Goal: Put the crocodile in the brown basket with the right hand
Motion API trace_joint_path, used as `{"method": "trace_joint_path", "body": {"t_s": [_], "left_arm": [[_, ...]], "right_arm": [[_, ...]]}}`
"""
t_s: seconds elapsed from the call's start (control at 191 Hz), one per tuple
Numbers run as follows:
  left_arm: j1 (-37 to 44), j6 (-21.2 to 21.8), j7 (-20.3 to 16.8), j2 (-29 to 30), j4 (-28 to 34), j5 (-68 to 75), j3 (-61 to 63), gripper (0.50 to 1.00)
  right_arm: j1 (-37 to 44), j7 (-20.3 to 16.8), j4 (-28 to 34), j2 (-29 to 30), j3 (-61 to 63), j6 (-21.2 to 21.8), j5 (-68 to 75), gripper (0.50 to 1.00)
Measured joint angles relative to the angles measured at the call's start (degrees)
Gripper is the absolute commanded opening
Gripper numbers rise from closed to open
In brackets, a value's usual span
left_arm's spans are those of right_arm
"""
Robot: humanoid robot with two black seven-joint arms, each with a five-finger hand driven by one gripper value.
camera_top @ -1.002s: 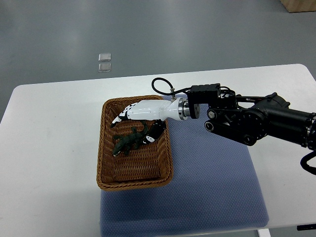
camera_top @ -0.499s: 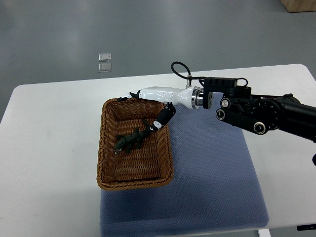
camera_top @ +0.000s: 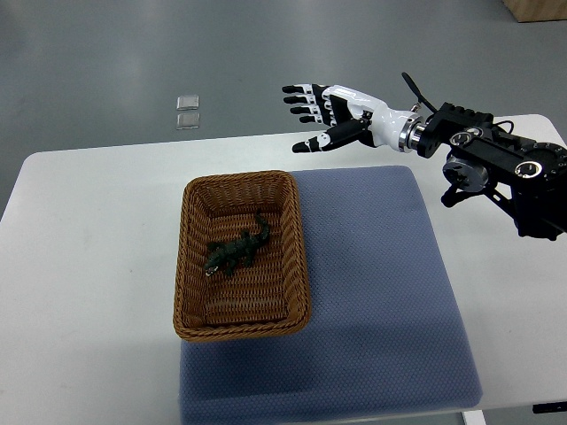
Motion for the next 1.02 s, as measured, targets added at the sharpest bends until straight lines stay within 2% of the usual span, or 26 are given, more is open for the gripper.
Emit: {"method": "trace_joint_path", "body": {"t_s": [0.115, 0.22, 0.525, 1.023], "left_arm": [[0.01, 0.00, 0.00, 0.00, 0.00, 0.00, 0.00, 1.000], [0.02, 0.00, 0.00, 0.00, 0.00, 0.00, 0.00, 1.000], [0.00, 0.00, 0.00, 0.00, 0.00, -0.01, 0.00, 1.000], [0.00, 0.00, 0.01, 0.00, 0.00, -0.02, 0.00, 1.000]], "right_arm": [[-0.90, -4.63, -2.56, -0.11, 0.31, 0.65, 13.06, 0.928], [-2.42, -6.55, -3.04, -0.78, 0.37, 2.53, 24.68, 0.928], [-5.83, -8.30, -10.40, 0.10, 0.56, 5.78, 35.53, 0.928], [-7.18, -7.94, -10.93, 0.37, 0.56, 6.15, 38.76, 0.930]]}}
